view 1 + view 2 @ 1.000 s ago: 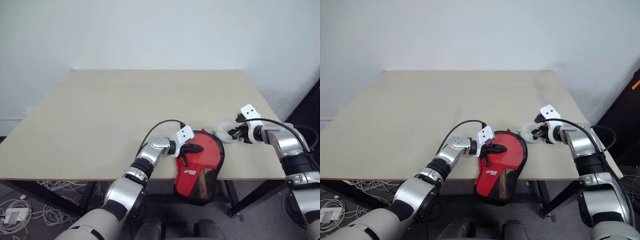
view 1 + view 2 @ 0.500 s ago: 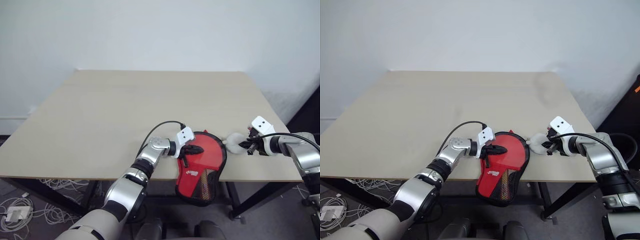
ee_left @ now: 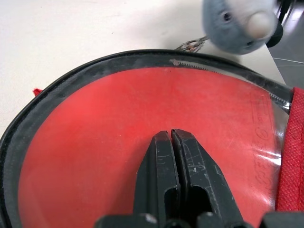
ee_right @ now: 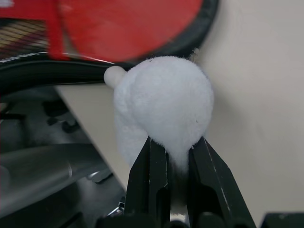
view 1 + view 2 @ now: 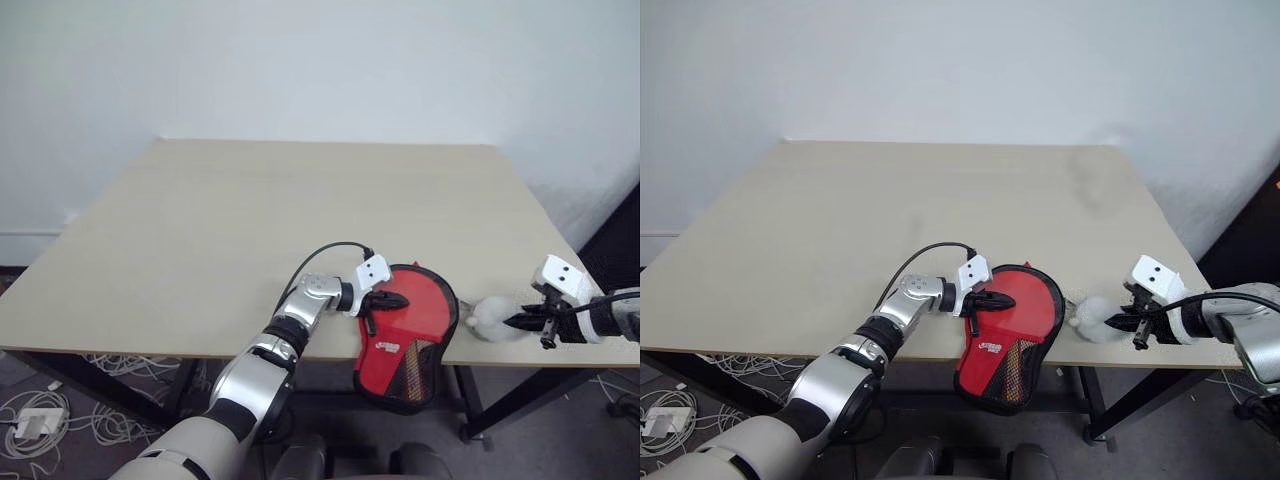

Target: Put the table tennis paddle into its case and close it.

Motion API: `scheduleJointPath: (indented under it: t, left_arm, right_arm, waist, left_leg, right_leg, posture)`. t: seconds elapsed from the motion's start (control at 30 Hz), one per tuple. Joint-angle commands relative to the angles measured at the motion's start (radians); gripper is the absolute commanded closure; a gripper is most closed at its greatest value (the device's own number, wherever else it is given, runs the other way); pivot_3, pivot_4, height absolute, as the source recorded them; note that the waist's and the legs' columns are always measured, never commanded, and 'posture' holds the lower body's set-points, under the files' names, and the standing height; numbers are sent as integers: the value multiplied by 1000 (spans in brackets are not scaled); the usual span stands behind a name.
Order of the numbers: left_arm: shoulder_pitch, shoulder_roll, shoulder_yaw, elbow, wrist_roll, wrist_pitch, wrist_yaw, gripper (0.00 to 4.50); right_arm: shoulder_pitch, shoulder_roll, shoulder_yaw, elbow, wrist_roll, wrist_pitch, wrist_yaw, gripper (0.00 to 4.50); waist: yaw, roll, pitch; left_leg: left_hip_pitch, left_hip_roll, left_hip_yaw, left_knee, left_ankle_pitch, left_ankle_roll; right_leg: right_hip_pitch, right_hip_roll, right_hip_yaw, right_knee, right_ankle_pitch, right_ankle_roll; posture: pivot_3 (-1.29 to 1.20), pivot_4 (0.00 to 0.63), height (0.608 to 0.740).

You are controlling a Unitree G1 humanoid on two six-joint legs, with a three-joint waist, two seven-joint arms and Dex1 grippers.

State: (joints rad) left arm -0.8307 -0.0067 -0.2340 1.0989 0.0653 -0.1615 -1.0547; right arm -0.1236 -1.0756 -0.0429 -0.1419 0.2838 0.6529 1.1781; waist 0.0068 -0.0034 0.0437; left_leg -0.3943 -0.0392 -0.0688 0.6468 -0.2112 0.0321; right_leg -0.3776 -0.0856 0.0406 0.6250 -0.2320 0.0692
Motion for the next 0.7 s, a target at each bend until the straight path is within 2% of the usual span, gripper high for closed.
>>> scheduleJointPath:
  t: [0.03,0.47,0.7]
  left_arm:
    - [11,-2,-21,43,31,14,-4,4500]
    - [18,6,-24,42,35,8,-16,4500]
    - [16,8,-25,42,37,11,-19,4500]
  right_arm:
    - [75,-45,-75,-136,87,20,69,4464]
    - [252,-85,-121,-330,159,15,104,4464]
    - [400,-110,-161,-441,180,-14,149,4464]
  waist:
    - [5,0,0]
    - [4,-2,1]
    - [4,-3,1]
  left_leg:
    - [0,0,-1,0,0,0]
    - [0,0,0,7,-8,-2]
    - [0,1,0,8,-9,-2]
  right_leg:
    - [0,0,0,0,-1,1]
    - [3,0,0,0,-2,3]
    - [3,0,0,0,-2,4]
  posture:
    - [0,0,739]
    - [0,0,739]
    - [0,0,739]
